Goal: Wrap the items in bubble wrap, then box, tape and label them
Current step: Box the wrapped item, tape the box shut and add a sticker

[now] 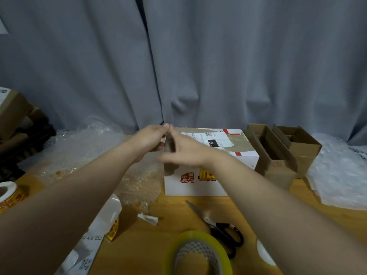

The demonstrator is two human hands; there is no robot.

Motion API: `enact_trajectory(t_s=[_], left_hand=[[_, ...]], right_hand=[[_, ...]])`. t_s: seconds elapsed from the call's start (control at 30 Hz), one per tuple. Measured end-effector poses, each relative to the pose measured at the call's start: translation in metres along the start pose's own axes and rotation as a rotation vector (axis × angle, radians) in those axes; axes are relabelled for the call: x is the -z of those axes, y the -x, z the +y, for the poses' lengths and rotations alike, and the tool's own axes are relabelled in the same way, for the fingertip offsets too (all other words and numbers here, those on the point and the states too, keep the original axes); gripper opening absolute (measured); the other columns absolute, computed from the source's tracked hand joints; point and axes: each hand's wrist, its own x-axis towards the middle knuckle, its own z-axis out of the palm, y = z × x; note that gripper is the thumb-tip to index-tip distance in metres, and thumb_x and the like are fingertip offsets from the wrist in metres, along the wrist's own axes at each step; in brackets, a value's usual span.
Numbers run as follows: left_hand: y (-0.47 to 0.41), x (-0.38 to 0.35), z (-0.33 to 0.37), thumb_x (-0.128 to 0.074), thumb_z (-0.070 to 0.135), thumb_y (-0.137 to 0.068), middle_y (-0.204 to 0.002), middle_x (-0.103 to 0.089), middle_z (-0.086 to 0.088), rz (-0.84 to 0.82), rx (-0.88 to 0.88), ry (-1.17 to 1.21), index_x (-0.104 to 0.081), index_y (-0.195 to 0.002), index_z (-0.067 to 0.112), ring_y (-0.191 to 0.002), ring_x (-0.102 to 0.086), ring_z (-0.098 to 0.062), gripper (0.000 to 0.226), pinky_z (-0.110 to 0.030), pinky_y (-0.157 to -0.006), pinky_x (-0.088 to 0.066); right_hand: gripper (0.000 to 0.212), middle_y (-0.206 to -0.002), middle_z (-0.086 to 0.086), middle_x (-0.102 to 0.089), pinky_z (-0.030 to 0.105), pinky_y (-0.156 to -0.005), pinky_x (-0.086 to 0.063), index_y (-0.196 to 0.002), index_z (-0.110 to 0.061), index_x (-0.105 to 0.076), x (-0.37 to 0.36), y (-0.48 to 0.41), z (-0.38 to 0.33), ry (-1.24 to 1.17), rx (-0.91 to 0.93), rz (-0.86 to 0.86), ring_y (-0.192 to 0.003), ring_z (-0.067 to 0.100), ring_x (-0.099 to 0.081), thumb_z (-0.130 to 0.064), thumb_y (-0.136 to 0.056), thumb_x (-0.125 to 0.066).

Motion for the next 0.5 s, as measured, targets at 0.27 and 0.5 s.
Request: enact_trajectory(t_s=[0.27, 0.5], left_hand=[[0.0, -0.076, 0.034, -0.026, 0.018, -0.103, -0.151, -0.034, -0.011, -0.196, -0.324, -0.878, -0.039, -0.142, 0.01, -0.137, -0.031, -0.026, 0.041, -0.039, -0.114, -0.021], [-0.007, -0.047, 0.016, -0.011, 0.039, -0.102, -0.159, 0.007, 0.004, -0.277, -0.097, -1.081, -0.001, -0.152, 0.025, -0.147, 0.005, -0.017, 0.052, -0.056, -0.115, 0.002]], right_hand=[[0.051, -0.162, 0.001, 0.0, 0.054, -0.116, 0.003, -0.152, -0.035, -0.012, 0.037, 0.007, 0.072, 0.5, -0.334, 0.117, -0.149, 0.024, 0.0, -0.044, -0.102, -0.01], [0.049, -0.161, -0.006, 0.009, 0.063, -0.112, 0.009, -0.151, -0.043, 0.0, 0.049, 0.021, 0.076, 0.57, -0.396, 0.096, -0.148, 0.026, 0.009, -0.043, -0.103, -0.011]])
